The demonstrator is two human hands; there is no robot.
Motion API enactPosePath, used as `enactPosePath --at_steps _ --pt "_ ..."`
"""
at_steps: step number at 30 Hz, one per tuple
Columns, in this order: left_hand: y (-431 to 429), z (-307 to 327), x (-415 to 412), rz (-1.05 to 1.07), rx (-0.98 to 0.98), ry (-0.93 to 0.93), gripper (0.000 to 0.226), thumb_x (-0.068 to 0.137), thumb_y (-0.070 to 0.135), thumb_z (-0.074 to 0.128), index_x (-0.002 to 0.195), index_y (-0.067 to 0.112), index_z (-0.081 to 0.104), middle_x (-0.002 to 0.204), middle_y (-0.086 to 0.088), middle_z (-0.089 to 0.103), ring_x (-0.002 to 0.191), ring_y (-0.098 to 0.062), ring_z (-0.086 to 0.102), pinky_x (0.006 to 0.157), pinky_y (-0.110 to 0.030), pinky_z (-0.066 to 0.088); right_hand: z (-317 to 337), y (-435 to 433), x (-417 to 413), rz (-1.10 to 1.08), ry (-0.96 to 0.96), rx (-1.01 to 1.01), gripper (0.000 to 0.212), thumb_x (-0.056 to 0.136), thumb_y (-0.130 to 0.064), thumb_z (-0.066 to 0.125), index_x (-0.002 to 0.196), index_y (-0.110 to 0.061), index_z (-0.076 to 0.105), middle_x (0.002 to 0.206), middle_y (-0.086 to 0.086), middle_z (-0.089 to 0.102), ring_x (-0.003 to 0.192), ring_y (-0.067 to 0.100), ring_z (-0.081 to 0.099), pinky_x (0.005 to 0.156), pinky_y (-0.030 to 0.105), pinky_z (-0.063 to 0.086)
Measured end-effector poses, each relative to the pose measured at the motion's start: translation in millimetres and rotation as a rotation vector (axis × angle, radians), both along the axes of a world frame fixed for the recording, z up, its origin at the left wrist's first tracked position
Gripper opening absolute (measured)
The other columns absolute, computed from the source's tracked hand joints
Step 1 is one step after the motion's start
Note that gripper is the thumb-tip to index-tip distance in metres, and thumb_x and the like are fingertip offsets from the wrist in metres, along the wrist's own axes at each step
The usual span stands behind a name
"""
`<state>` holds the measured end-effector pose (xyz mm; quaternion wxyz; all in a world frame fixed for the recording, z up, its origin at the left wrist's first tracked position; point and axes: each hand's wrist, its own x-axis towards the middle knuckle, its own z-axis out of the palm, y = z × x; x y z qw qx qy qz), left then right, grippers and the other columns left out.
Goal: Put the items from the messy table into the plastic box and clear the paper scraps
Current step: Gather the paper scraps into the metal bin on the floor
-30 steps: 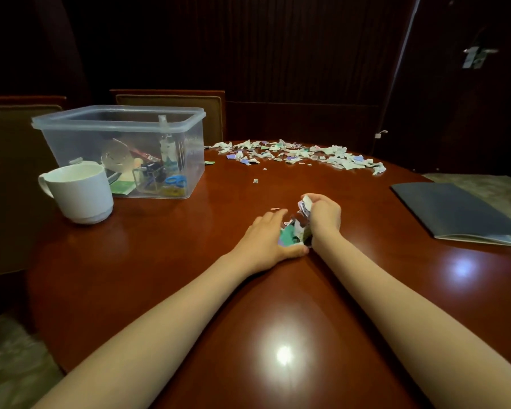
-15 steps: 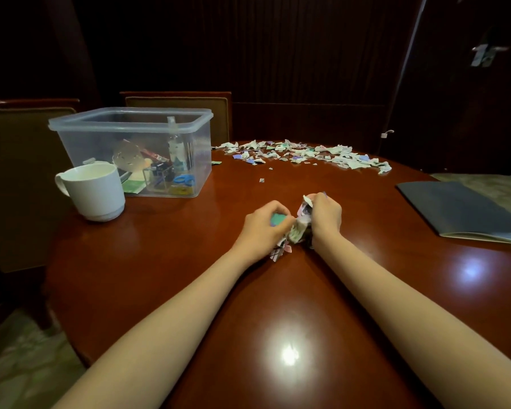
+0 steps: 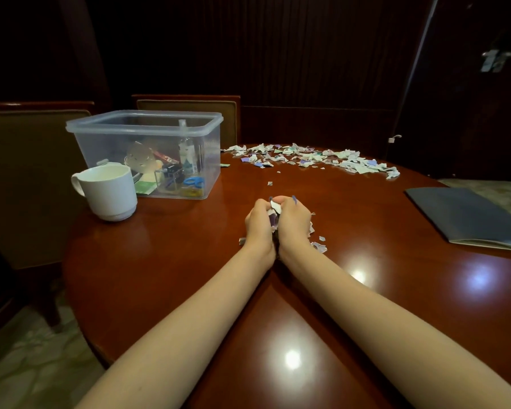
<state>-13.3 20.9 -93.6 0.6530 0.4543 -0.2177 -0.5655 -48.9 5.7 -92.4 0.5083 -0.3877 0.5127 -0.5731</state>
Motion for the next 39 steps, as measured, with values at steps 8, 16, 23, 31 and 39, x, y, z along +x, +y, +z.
enactPosePath --at_steps 8,16,23,31,39 --pt "3 5 10 -0.003 0.010 -0.024 0.025 0.092 0.016 0.036 0.079 0.013 0.057 0.074 -0.004 0.058 0.067 -0.014 0.055 0.058 -0.024 0.043 1 10 17 -0.037 0.049 -0.088 0.039 0.095 -0.014 0.042 0.065 -0.032 0.061 0.108 0.000 0.066 0.106 0.020 0.061 0.096 0.042 0.050" --pt "16 15 13 0.029 0.026 0.012 0.023 0.091 0.020 0.039 0.086 0.012 0.061 0.076 -0.003 0.058 0.068 -0.014 0.056 0.057 -0.024 0.044 5 19 22 0.029 0.028 -0.067 0.037 0.096 -0.011 0.041 0.069 -0.027 0.062 0.112 0.001 0.066 0.108 0.019 0.061 0.098 0.038 0.049" --pt "25 21 25 0.127 0.036 -0.007 0.027 0.092 0.025 0.051 0.111 0.010 0.063 0.089 -0.003 0.061 0.069 -0.012 0.057 0.054 -0.022 0.044 13 26 36 0.035 0.083 -0.108 0.034 0.095 -0.005 0.038 0.085 -0.022 0.065 0.125 0.004 0.062 0.123 0.018 0.052 0.104 0.036 0.043" --pt "27 17 33 0.171 0.037 0.106 0.012 0.094 0.008 0.047 0.106 0.011 0.052 0.079 -0.003 0.056 0.065 -0.013 0.054 0.055 -0.021 0.045 16 32 38 0.078 0.028 -0.025 0.038 0.095 -0.002 0.032 0.116 -0.015 0.061 0.102 -0.003 0.051 0.094 0.011 0.048 0.084 0.027 0.044" --pt "18 9 43 0.037 0.009 0.238 0.023 0.093 0.019 0.044 0.074 0.015 0.056 0.053 0.001 0.058 0.053 -0.010 0.057 0.048 -0.021 0.044 14 30 45 0.071 0.040 -0.069 0.023 0.091 -0.013 0.046 0.081 -0.022 0.064 0.075 -0.011 0.059 0.083 0.013 0.060 0.083 0.033 0.050"
